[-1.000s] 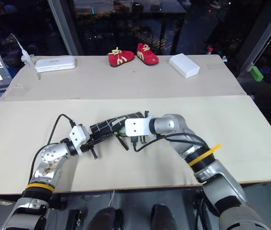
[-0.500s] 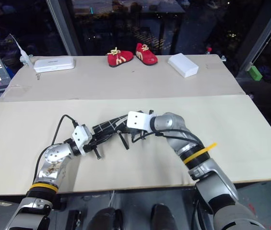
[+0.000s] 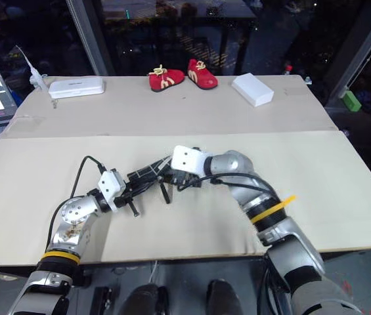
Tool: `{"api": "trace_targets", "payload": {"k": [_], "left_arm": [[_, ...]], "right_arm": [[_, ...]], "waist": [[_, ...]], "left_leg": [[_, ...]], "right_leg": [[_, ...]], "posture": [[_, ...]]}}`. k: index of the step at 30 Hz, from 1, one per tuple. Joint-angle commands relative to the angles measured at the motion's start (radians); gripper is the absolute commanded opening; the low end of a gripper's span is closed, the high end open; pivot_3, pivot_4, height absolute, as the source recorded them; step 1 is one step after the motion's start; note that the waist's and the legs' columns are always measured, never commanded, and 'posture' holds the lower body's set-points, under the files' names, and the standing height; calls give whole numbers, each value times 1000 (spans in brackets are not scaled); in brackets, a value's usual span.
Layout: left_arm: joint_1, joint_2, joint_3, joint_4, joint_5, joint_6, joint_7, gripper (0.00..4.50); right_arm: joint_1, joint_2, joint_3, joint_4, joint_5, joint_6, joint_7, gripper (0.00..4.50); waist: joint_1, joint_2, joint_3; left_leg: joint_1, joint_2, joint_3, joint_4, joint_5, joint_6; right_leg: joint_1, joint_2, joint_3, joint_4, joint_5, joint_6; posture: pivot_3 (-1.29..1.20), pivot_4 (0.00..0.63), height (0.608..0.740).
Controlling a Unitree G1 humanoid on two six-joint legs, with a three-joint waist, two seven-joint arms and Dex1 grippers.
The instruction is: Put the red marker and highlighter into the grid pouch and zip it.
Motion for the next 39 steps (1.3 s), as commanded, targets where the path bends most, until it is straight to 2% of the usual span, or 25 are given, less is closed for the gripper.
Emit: {"api": "trace_targets", "payload": {"k": [1,5,8,11,13,17,19,27,38,39], "left_arm": [[-5,10,12,-26,-15,-22,0,0],[-10,13,17,-21,-20,-17,3,0],[-13,13,30,-21,-30,-3,15,0],[-10,13,37,-27,-37,4,17,0],[-8,13,42,-32,-42,9,19,0],[-2,9,40,-43,-39,15,26,0],[-2,5,36,-48,-36,19,29,0],[-31,-1,29,-34,-31,31,19,0],[-26,-5,22,-56,-30,41,18,0],[-25,-4,22,-58,-30,42,18,0]], "right_arm": [[43,-90,-147,-138,183,94,122,3998],[184,-236,-234,-319,406,261,319,3998],[294,-296,-260,-368,434,349,286,3998],[351,-298,-252,-415,450,422,236,3998],[380,-262,-234,-442,461,520,167,3998],[350,-56,-198,-384,410,612,-73,3998],[319,22,-179,-351,393,633,-149,3998],[199,201,-95,-306,426,673,-206,3998],[108,285,-64,-163,393,607,-262,3998],[106,283,-66,-160,394,602,-260,3485]], "waist": [[0,0,0],[7,0,0],[6,0,0],[-2,0,0],[-4,0,0],[-6,-1,0],[-2,0,0],[3,0,0],[-2,0,0],[-3,0,0]], "left_leg": [[0,0,0,0,0,0],[0,1,-2,-1,-1,1],[0,0,-4,-1,-1,1],[2,0,-4,-1,-1,1],[3,1,-4,-1,-1,1],[3,1,-4,-1,-1,1],[3,1,-4,-1,-1,1],[-1,0,-4,0,-1,1],[-1,0,-3,0,-1,1],[-1,0,-3,0,-1,1]], "right_leg": [[0,0,0,0,0,0],[1,0,-2,-1,0,0],[1,0,-1,-2,0,0],[2,0,1,-2,0,0],[2,0,2,-1,0,0],[2,1,2,0,0,0],[1,1,3,1,0,0],[0,0,0,-1,0,0],[0,0,0,0,0,0],[0,0,0,0,0,0]], "posture": [[0,150,740],[0,150,740],[0,150,740],[0,150,740],[0,150,740],[0,150,740],[0,150,740],[0,150,740],[0,150,740],[0,150,740]]}}
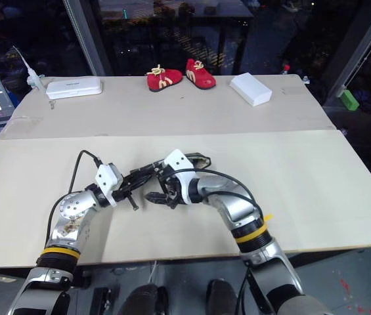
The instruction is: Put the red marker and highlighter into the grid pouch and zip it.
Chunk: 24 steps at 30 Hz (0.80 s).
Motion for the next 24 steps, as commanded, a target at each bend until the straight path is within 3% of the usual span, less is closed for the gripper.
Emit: {"api": "trace_targets", "payload": {"k": [1,11,19,24], "left_arm": [[1,1,4,-42,-17,-4,4,0],[-4,2,2,-47,-13,3,8,0],[-1,2,-3,-77,-12,22,14,0],[8,8,-4,-84,-11,23,11,0]], "right_arm": [[-27,-2,-19,-11,4,-39,-1,3226],[-38,-47,-39,-20,16,-47,26,21],[-20,-84,-79,-51,25,-30,26,21],[49,-253,-155,-154,47,-11,65,21]], "waist": [[0,0,0],[-2,0,0],[-1,0,0],[6,0,0]], "left_leg": [[0,0,0,0,0,0],[0,0,0,0,0,0],[0,0,-1,0,0,0],[-1,0,-1,0,0,0]], "right_leg": [[0,0,0,0,0,0],[0,0,0,0,0,0],[0,0,0,0,0,0],[0,-1,-1,-1,0,1]], "posture": [[0,150,740],[0,150,740],[0,150,740],[0,150,740]]}}
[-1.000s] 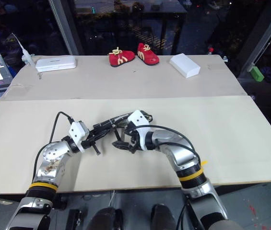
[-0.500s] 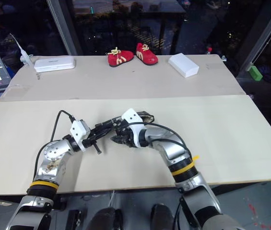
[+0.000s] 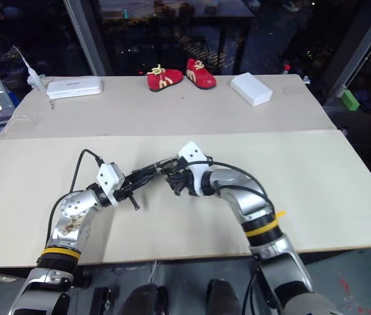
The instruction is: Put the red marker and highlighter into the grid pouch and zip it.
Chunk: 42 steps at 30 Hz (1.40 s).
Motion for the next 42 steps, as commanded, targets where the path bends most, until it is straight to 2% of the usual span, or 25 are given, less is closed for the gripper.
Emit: {"api": "trace_targets", "payload": {"k": [1,4,8,23,24,25,26,31,33,37,42], "left_arm": [[3,7,8,-37,-13,-6,5,0],[9,10,7,-36,-13,-10,2,0],[12,10,4,-32,-13,-14,-1,0],[17,15,8,-6,-10,-38,-9,0],[16,15,8,-3,-10,-40,-10,0],[16,15,7,0,-10,-42,-10,0],[15,13,6,2,-10,-45,-10,0],[14,4,-2,7,-10,-53,-9,0],[15,0,-14,14,-4,-66,-22,0],[9,0,-41,35,19,-101,-43,0],[-33,-8,-86,82,45,-170,-85,0]], "right_arm": [[29,-104,-87,-73,19,3,22,21],[50,-203,-131,-71,23,-12,51,21],[46,-268,-165,-20,23,-33,61,21],[46,-284,-182,72,25,-106,68,21],[55,-287,-178,53,39,-103,88,639],[61,-288,-175,37,49,-95,101,846],[68,-289,-171,26,53,-90,106,1326],[109,-290,-173,-27,83,-79,134,2921],[120,-301,-217,-53,158,-7,170,3629],[179,-392,-292,-102,250,27,264,3629],[337,-543,-412,-162,313,-18,387,3629]], "waist": [[0,0,0],[-2,0,0],[-9,0,0],[-4,0,0],[-4,0,0],[-3,0,0],[-3,0,0],[-3,0,0],[-4,0,0],[3,0,0],[24,0,0]], "left_leg": [[0,0,0,0,0,0],[0,0,0,0,0,0],[1,0,0,0,0,0],[1,0,0,0,0,0],[1,0,0,0,0,0],[1,0,0,0,0,0],[1,0,0,0,0,0],[1,0,0,0,0,0],[1,0,-1,0,0,0],[1,0,-2,0,0,1],[0,0,-2,0,-1,1]], "right_leg": [[0,0,0,0,0,0],[0,0,0,-1,0,0],[0,2,1,-1,0,0],[0,1,1,-1,0,0],[0,1,1,-1,0,0],[0,1,1,-1,0,0],[0,1,1,-1,0,0],[0,1,1,-1,0,0],[0,1,2,-1,0,0],[0,1,1,-1,0,0],[3,1,-1,-7,0,0]], "posture": [[0,150,740],[0,150,740],[0,150,740],[0,150,740],[0,150,740],[0,150,740],[0,150,740],[0,150,740],[0,150,740],[0,150,740],[0,150,740]]}}
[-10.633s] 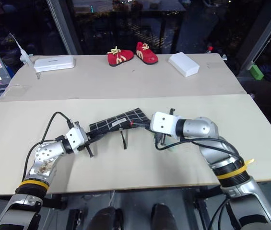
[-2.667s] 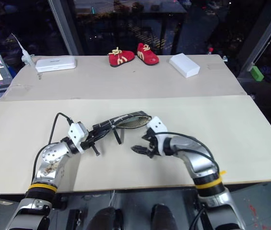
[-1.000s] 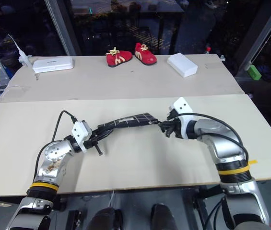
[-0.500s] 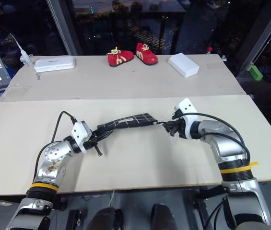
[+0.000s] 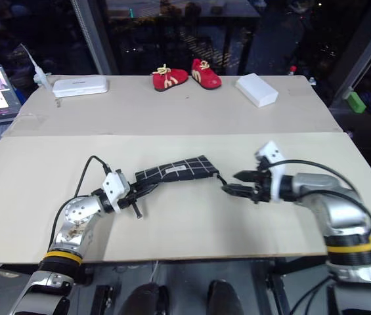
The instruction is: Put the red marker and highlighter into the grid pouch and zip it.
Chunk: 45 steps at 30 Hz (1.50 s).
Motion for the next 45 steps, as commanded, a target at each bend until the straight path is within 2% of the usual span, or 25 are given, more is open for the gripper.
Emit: {"api": "trace_targets", "payload": {"k": [1,6,12,15,16,17,18,22,25,29,34,39,45], "left_arm": [[-45,-8,-36,20,20,-71,-33,0],[-113,-26,-69,137,67,-176,-32,0],[-185,-55,-98,230,63,-247,-78,0],[-186,-64,-93,210,-17,-186,-158,1075],[-185,-64,-92,201,-28,-174,-172,1309],[-183,-63,-89,191,-32,-167,-172,1821],[-180,-64,-84,177,-36,-156,-166,2063],[-129,-52,-73,44,-89,-32,-162,3596],[-80,-37,-53,-88,-146,107,-140,3596],[11,44,16,-347,-275,499,-23,3596],[138,118,161,-534,-279,752,222,3596],[268,162,309,-613,-326,823,286,3596],[313,146,375,-615,-346,830,328,3596]], "right_arm": [[76,-63,-104,-64,58,-50,77,3629],[133,-60,-139,-96,78,-56,46,3629],[154,-7,-88,-123,57,-75,-16,3629],[155,-7,-83,-118,57,-79,-29,3679],[156,-7,-82,-116,58,-78,-32,3679],[157,-8,-81,-115,59,-80,-33,3679],[158,-8,-79,-114,58,-82,-34,3679],[152,-10,-70,-100,53,-92,-36,3679],[140,-9,-62,-81,47,-101,-36,3679],[116,-16,-43,-38,27,-126,-25,3679],[91,-27,-51,43,8,-165,-11,3679],[59,-20,-84,153,8,-206,-8,3679],[17,-5,-67,252,-14,-247,1,3679]], "waist": [[1,0,0],[-4,0,0],[-1,-1,0],[-1,-1,0],[-1,-1,0],[-1,-1,0],[-1,-1,0],[-3,0,0],[-5,0,0],[-10,0,0],[-13,0,0],[-14,0,0],[-2,0,0]], "left_leg": [[0,0,0,0,0,0],[1,0,-1,0,0,1],[1,0,-1,0,0,1],[0,-1,-1,0,-1,1],[0,-1,-1,0,-1,2],[0,-1,0,0,-1,2],[0,-1,-1,0,-1,2],[0,0,-1,0,-1,2],[1,0,-1,0,-1,2],[1,0,-1,0,-1,2],[3,0,-1,0,-1,2],[3,0,0,0,-1,2],[4,0,1,0,-1,2]], "right_leg": [[0,0,0,-2,0,0],[1,1,3,-3,1,1],[1,2,3,-3,1,1],[1,1,3,-3,1,1],[1,1,2,-3,1,2],[1,1,2,-4,1,2],[1,1,2,-4,1,2],[1,1,3,-3,1,2],[1,1,3,-3,1,2],[1,2,5,-2,1,2],[1,2,6,-2,1,3],[1,2,7,-2,1,3],[2,2,7,-2,1,2]], "posture": [[0,150,740],[0,150,740],[0,150,740],[0,150,740],[0,150,740],[0,150,740],[0,150,740],[0,150,740],[0,150,740],[0,150,740],[0,150,740],[0,150,740],[0,150,740]]}}
